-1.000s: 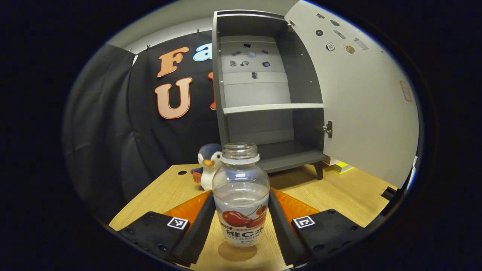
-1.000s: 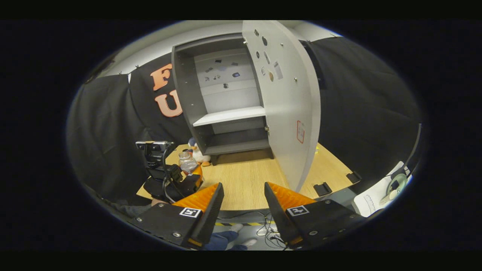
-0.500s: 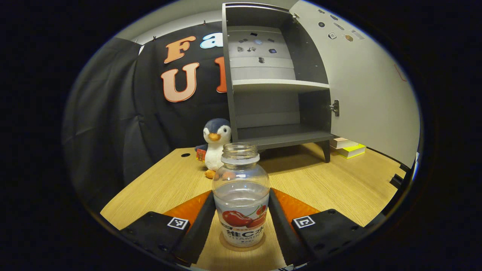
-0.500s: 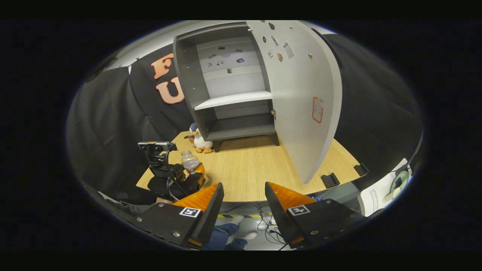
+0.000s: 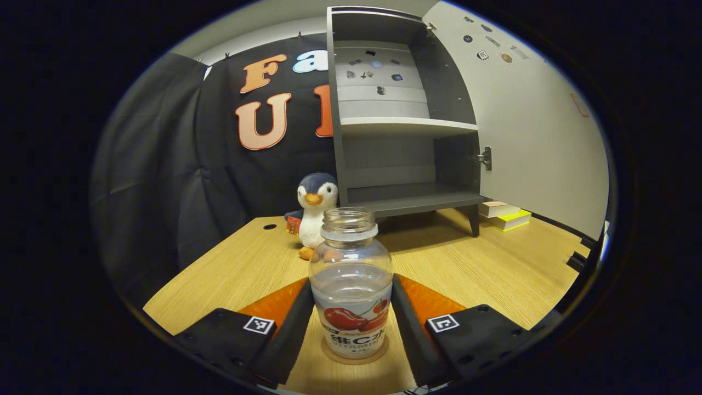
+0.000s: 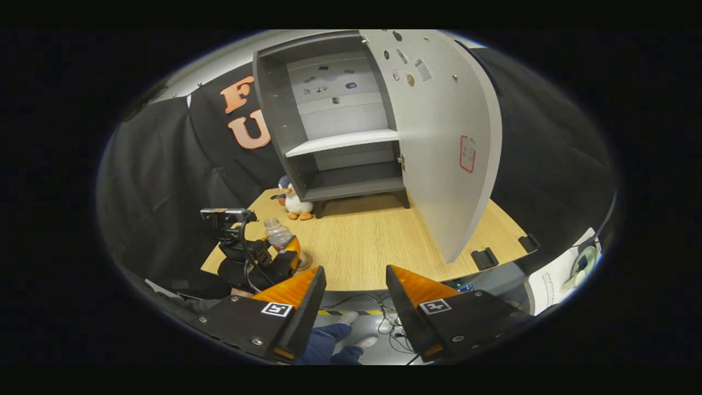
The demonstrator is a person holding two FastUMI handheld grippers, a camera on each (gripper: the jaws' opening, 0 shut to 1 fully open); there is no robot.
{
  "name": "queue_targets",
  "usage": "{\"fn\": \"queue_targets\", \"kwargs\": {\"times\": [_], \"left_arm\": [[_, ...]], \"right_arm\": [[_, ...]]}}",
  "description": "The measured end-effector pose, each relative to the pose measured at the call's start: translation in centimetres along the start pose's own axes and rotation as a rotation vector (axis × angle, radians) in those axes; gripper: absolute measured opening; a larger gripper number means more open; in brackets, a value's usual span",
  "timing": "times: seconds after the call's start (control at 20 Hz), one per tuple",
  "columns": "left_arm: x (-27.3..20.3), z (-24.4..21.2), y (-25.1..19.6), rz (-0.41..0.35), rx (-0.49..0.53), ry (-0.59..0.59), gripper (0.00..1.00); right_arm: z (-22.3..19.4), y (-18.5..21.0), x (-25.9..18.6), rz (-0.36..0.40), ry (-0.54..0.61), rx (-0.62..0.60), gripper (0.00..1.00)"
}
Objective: Open the cabinet door with the right hand, grasp the bottle in the cabinet with the left hand and place it on the coaster, then close the cabinet door with the right hand.
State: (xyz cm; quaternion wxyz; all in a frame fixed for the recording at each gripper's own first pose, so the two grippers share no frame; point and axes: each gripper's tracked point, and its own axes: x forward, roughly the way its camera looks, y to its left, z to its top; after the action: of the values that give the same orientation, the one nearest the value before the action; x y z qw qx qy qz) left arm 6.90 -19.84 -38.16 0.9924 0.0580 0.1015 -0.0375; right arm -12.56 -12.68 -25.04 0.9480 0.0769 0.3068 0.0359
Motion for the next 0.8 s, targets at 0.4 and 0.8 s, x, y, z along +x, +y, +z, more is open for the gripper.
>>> {"fn": "queue_targets", "kwargs": {"times": [0.4, 0.8], "left_arm": [[-0.7, 1.2, 0.1, 0.005, -0.006, -0.019, 0.92], [-2.4, 6.5, 0.9, 0.009, 0.003, -0.1, 0.95]], "right_arm": [[0.1, 0.0, -0.4, 0.002, -0.006, 0.005, 0.69], [1.2, -0.3, -1.8, 0.021, -0.058, 0.03, 0.69]]}}
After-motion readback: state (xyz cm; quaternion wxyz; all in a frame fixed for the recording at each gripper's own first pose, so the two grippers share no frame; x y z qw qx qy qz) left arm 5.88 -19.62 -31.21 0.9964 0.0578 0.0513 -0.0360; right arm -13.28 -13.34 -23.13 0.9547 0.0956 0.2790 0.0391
